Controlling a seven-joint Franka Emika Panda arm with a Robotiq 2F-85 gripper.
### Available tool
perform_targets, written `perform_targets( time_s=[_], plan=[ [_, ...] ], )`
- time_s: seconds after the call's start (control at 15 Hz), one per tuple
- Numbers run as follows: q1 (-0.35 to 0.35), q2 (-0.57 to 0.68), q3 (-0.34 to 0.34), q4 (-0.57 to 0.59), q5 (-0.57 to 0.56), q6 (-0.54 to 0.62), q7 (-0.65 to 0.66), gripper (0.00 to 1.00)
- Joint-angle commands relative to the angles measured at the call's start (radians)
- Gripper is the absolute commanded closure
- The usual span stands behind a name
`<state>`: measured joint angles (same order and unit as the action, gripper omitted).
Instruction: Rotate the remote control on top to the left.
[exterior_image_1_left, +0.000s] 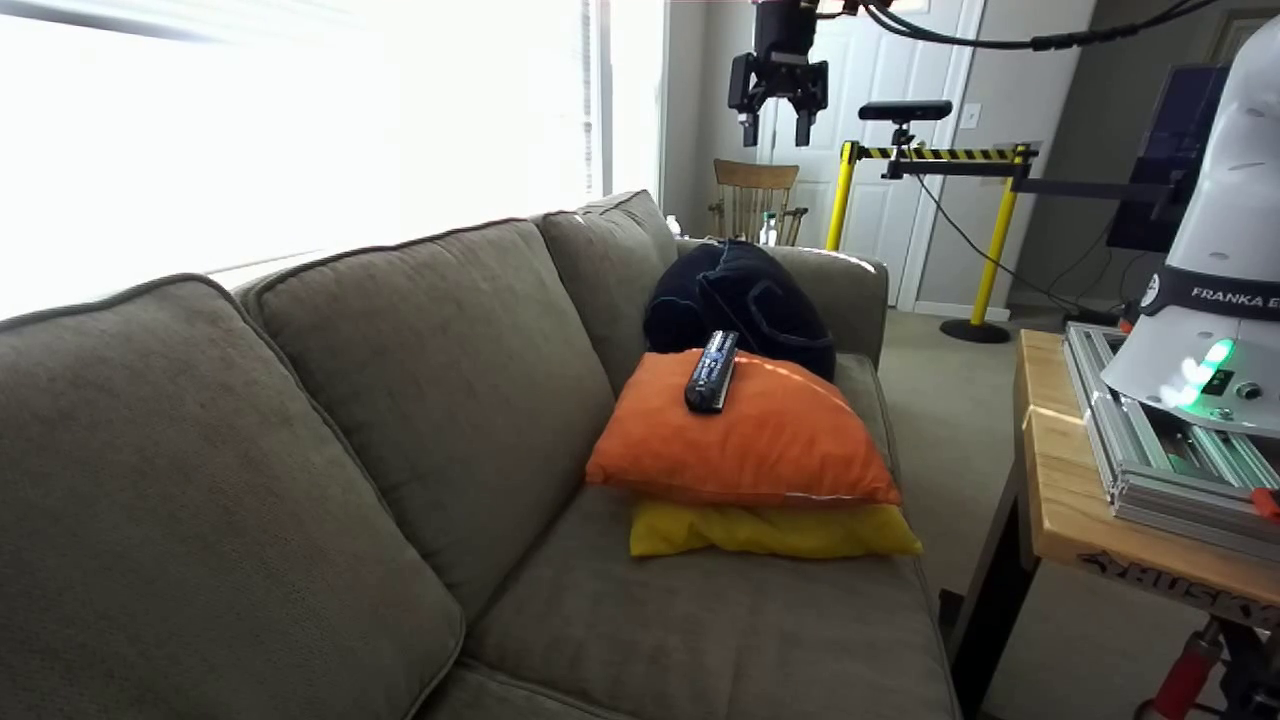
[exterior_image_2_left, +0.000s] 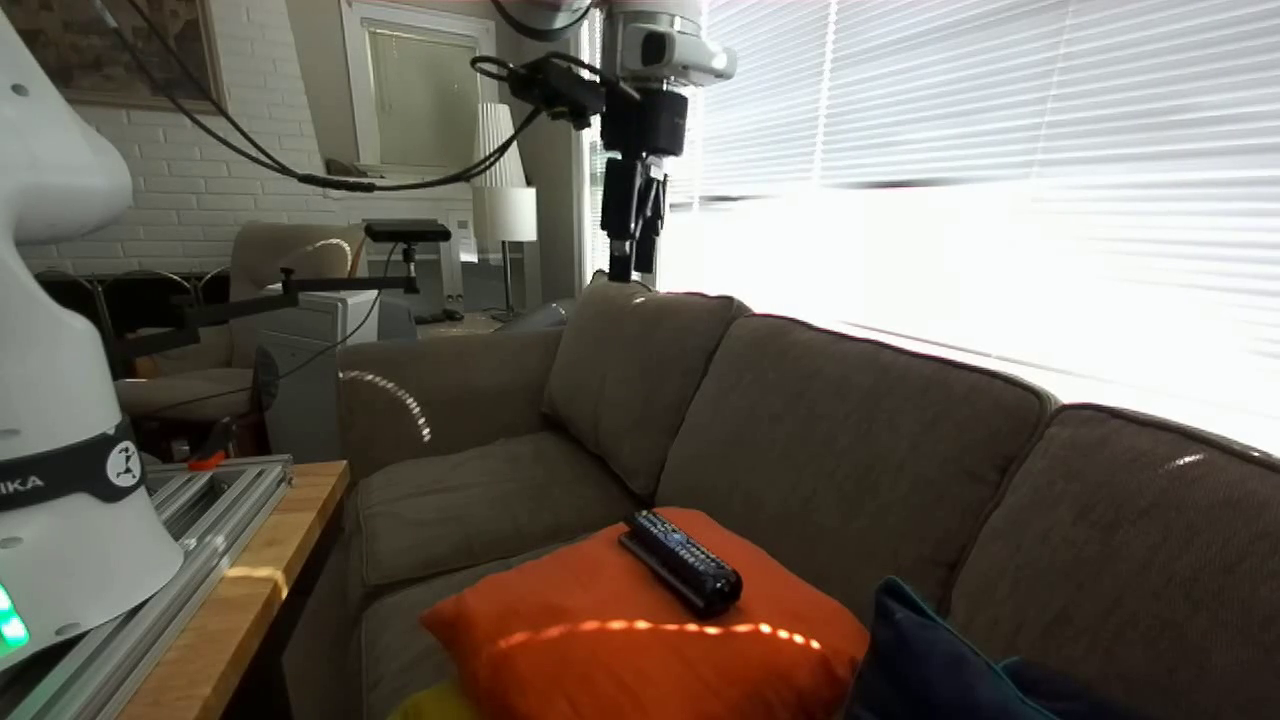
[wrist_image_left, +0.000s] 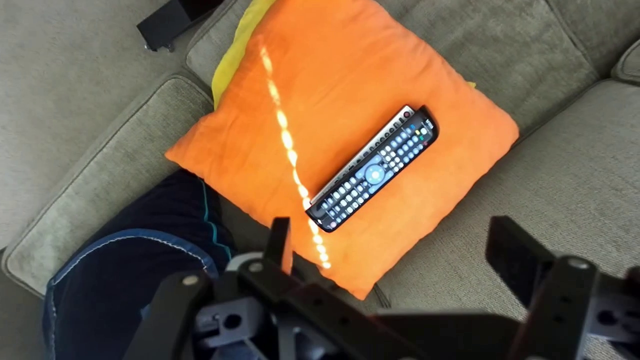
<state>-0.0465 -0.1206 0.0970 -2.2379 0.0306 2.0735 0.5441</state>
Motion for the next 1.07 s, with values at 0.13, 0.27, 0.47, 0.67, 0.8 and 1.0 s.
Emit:
perform_targets(
  time_s=[0.13, 0.27, 0.47, 0.67, 0.8, 1.0],
  plan=[
    [0.002, 0.058, -0.022, -0.004, -0.018, 0.1, 0.202, 0.0],
    [0.004, 0.087, -0.032, -0.024, -0.025, 0.205, 0.286, 0.0],
    [0.012, 0.149, -0.049, -0.042, -0.05, 0.316, 0.416, 0.0],
    [0.024, 0.21, -0.07, -0.055, -0.072, 0.379, 0.461, 0.0],
    [0.035, 0.244, -0.083, -0.058, -0.089, 0.391, 0.471, 0.0],
    [0.06, 0.272, -0.102, -0.066, -0.129, 0.374, 0.493, 0.0]
  ],
)
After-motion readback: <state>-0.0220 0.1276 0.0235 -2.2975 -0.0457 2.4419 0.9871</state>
